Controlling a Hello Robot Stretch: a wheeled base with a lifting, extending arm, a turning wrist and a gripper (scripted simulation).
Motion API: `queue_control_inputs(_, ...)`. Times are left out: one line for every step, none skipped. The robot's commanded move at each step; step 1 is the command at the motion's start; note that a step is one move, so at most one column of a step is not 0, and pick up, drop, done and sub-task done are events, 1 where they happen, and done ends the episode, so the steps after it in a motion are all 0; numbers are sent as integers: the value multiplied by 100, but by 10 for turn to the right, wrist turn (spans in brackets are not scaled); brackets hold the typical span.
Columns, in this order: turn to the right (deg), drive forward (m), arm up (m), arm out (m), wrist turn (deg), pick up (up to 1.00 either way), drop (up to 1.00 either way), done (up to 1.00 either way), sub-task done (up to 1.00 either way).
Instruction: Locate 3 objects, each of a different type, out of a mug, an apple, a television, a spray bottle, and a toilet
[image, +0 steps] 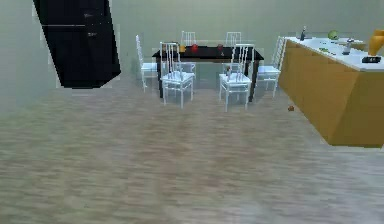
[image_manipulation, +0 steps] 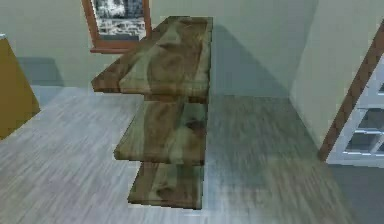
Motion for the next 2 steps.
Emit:
queue_control_inputs(0,100,0,0,0,0,0,0,0)
queue_control_inputs(30,0,0,0,0,0,0,0,0)
